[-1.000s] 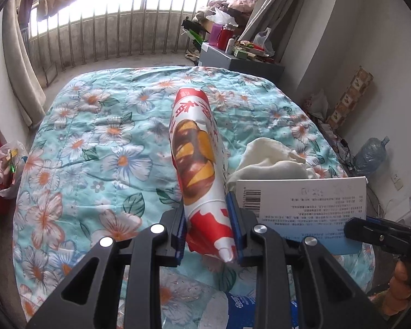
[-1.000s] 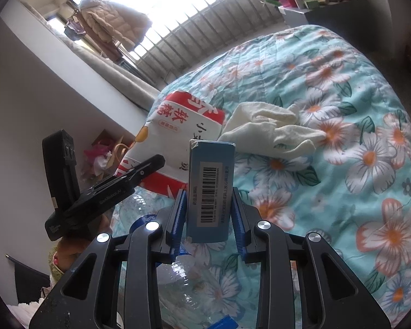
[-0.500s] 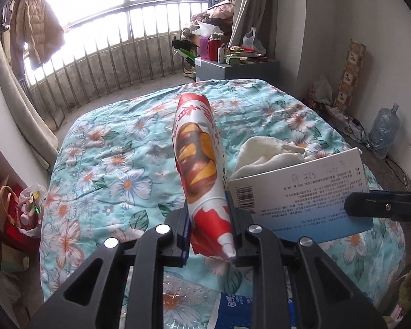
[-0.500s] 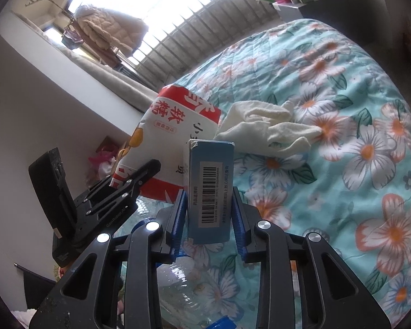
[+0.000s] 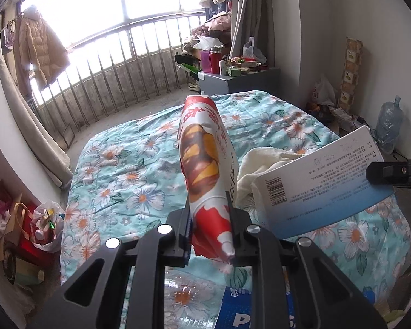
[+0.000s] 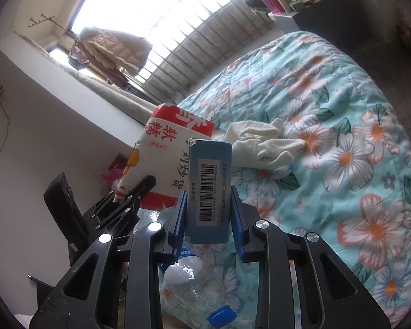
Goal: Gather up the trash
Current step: 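Lift the snack bag and medicine box off the quilt with both grippers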
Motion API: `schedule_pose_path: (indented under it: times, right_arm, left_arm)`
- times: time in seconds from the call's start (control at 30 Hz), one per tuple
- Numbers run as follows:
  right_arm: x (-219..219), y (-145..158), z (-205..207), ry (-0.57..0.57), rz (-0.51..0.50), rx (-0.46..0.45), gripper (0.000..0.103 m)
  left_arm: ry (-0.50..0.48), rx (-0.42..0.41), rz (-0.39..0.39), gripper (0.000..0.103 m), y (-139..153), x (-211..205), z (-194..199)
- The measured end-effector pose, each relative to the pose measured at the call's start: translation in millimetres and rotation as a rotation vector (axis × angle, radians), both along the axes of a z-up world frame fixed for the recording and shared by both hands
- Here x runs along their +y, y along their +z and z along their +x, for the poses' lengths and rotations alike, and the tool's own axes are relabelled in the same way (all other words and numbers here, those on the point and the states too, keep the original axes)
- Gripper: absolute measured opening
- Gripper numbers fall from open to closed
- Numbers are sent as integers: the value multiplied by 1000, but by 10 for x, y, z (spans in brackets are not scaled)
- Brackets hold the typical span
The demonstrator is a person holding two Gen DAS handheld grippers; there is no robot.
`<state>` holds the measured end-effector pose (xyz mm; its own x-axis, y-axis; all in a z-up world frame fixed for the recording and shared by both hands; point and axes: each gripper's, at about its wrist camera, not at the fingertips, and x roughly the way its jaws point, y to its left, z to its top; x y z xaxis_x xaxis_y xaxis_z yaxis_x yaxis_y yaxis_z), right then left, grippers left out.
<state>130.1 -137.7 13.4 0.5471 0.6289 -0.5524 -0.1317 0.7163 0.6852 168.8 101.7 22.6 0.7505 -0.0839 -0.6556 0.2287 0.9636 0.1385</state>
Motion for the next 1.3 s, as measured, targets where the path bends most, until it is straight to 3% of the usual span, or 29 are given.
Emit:
schedule_pose_path:
  times: [0.73, 1.3]
  right_arm:
    - [-281, 161, -230, -42, 35, -68, 27]
    - [-659, 194, -480, -116, 80, -102, 27]
  left_arm:
    - [-11, -95, 68, 19, 296, -191, -274]
    - [-77, -139, 131, 19, 442, -559, -421]
